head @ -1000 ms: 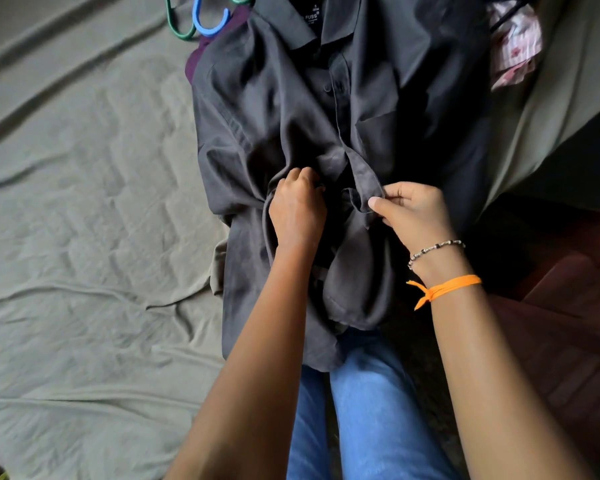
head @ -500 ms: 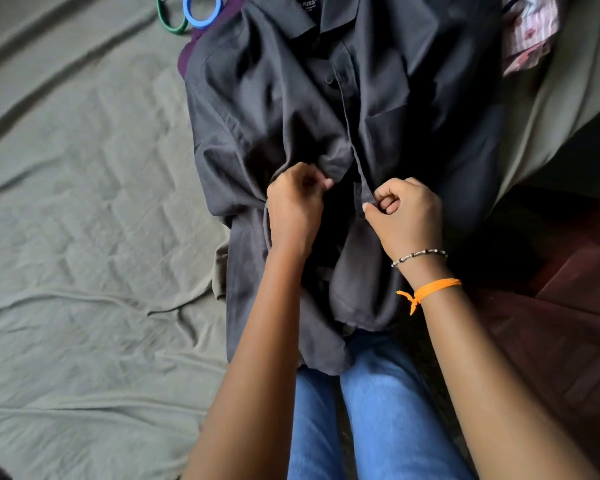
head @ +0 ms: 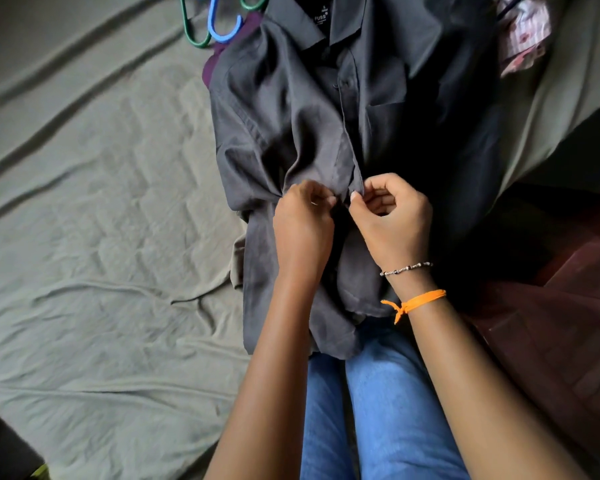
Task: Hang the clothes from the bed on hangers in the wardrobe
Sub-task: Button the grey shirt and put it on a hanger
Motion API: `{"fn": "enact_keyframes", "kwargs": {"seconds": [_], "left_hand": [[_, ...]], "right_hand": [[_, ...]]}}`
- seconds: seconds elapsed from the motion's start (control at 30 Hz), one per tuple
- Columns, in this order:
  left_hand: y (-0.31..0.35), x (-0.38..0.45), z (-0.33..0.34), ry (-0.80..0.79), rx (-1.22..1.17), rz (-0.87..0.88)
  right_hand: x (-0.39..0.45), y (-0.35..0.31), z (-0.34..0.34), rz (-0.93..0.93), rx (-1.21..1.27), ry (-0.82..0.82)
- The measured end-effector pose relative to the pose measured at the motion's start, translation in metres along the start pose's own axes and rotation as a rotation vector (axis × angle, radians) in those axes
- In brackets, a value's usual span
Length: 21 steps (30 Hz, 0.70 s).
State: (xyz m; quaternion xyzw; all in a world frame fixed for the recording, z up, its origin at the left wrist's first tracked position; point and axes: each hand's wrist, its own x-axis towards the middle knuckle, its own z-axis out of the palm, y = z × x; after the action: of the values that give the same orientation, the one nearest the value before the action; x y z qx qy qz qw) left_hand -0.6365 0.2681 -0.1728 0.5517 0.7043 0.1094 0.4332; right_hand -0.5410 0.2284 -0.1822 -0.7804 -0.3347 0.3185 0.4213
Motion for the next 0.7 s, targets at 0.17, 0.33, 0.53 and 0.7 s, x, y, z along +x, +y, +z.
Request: {"fn": "enact_keyframes", "kwargs": {"seconds": [0.17, 0.33, 0.53, 0.7], "left_hand": [[0.008, -0.002, -0.005, -0.116, -0.302, -0.127], [0.01, -0.005, -0.01, -0.338, -0.735, -0.348], [0.009, -0.006, -0.009, -0.359, -0.745, -0.404], [0.007, -0.005, -0.009, -0.35, -0.702, -0.382]], "right_hand": [[-0.003, 0.0, 0.008, -0.058, -0.116, 0.005], [-0.001, -0.002, 0.002, 0.074, 0.009, -0.065], [0.0, 0.001, -0.005, 0.118, 0.08, -0.118], [0.01, 0.003, -0.01, 0.224, 0.139, -0.201]]}}
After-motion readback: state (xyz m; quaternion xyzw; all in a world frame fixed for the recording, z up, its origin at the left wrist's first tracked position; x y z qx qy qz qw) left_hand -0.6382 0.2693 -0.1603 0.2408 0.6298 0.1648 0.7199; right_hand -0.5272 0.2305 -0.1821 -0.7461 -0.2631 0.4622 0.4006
